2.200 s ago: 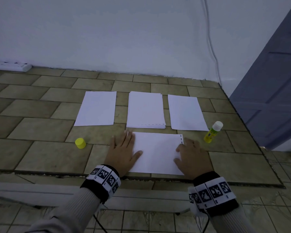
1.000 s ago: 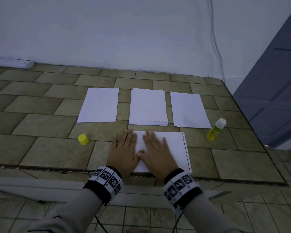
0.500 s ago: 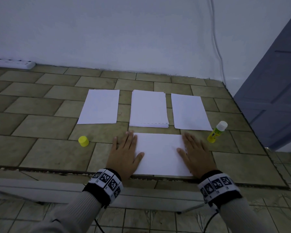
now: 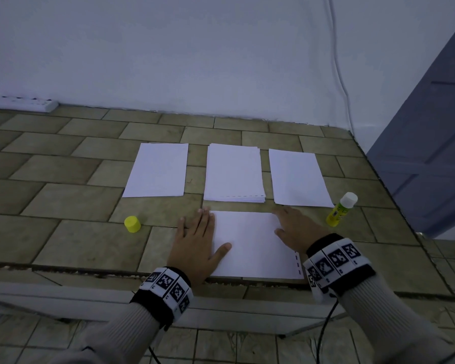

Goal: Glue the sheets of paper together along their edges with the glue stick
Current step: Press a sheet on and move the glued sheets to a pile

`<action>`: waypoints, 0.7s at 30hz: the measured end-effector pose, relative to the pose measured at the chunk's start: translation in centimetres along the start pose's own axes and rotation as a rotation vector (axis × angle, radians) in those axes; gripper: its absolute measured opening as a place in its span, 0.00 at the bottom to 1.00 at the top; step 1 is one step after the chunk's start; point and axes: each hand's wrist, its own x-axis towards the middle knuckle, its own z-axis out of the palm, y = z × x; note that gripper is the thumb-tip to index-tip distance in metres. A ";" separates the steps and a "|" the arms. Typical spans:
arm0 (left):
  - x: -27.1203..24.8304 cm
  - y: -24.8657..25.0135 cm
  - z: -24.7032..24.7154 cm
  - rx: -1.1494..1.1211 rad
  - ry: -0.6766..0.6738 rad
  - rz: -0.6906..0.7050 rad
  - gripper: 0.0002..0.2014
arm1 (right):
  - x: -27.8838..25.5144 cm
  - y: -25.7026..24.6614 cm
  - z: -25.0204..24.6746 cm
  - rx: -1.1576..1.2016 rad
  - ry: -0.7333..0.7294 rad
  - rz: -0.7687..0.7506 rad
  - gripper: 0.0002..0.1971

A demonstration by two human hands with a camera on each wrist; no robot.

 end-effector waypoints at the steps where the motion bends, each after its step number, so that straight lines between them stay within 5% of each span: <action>1: 0.0 0.0 0.0 -0.001 -0.007 -0.001 0.58 | 0.3 0.2 -0.1 -0.054 0.019 -0.008 0.21; 11: -0.1 0.1 -0.3 0.001 -0.022 0.000 0.57 | 2.7 1.1 -2.1 -0.052 0.019 -0.019 0.10; 17: -0.2 -0.1 -0.1 -0.095 0.028 0.004 0.56 | 0.8 1.7 -7.9 0.121 0.183 -0.068 0.08; 21: -0.2 -0.3 0.2 -0.120 0.046 -0.011 0.55 | 0.6 2.7 -10.7 0.448 0.300 -0.026 0.06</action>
